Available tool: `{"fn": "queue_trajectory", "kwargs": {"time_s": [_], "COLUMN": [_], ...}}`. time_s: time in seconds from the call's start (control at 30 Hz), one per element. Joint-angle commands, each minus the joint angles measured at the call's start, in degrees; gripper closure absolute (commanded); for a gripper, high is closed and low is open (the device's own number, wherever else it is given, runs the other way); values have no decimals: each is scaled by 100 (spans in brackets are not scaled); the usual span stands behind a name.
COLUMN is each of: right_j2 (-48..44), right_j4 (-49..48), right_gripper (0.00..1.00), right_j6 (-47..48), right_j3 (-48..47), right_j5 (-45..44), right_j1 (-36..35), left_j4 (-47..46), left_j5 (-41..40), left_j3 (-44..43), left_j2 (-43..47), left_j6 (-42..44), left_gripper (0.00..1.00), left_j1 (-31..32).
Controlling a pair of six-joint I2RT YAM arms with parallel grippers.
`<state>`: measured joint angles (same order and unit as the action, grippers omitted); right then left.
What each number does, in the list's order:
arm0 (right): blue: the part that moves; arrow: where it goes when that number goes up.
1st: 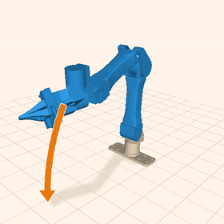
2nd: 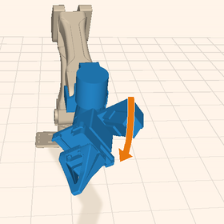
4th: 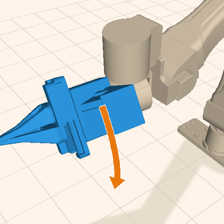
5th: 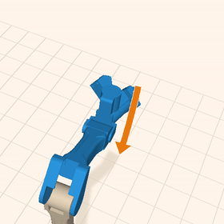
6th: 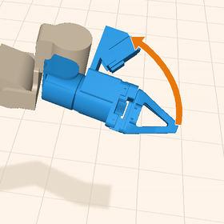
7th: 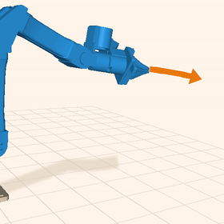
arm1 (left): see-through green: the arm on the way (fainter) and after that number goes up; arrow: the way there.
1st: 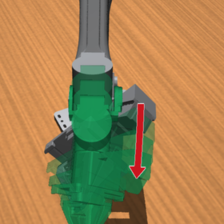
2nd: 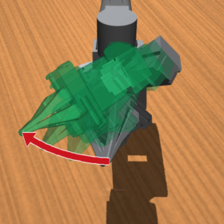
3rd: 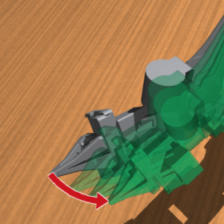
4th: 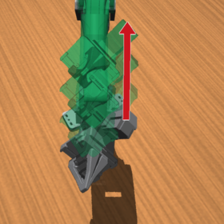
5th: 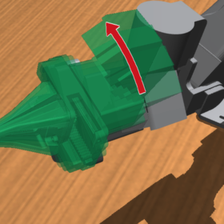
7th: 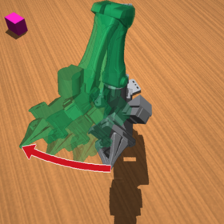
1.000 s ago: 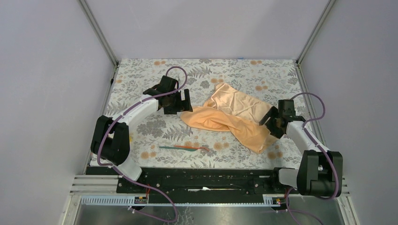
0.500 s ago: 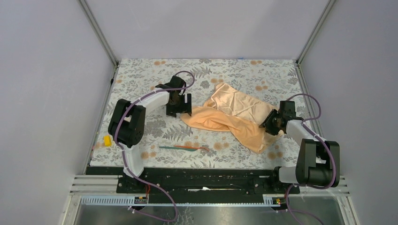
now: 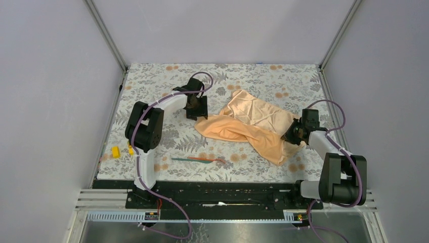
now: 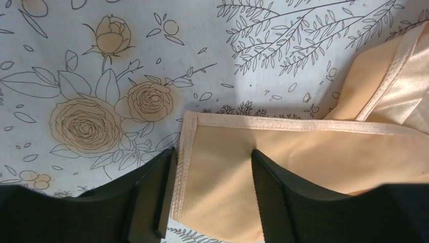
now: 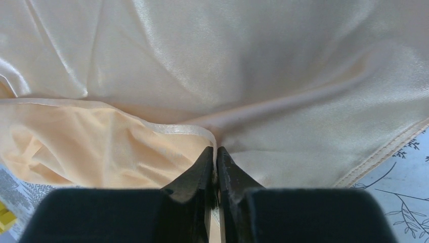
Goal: Fold the napkin into a case and place the utensils inside
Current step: Pick up the crumpled napkin from the center of the board.
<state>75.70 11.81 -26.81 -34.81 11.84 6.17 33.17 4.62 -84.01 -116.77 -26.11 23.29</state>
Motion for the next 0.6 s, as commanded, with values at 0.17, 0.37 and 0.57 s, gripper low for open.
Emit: {"fn": "queue_trajectory", "kwargs": {"time_s": [0.17, 0.37, 0.57], "right_j2": [-139, -705, -1892], "right_j4": [109, 887, 2345], "right_gripper": [100, 100, 100], "right_j6": [181, 315, 469], "right_j3": [-453, -1167, -2847], "right_j5": [340, 276, -100], "right_j1": [15, 15, 15], "left_j4": [-642, -730, -715], "left_j5": [36, -41, 20], "left_j3": [540, 339, 13], "left_j2": [364, 1231, 3005], "left_j6": [-181, -107, 124], "left_gripper": [60, 100, 100], "left_j1": [53, 42, 52]}}
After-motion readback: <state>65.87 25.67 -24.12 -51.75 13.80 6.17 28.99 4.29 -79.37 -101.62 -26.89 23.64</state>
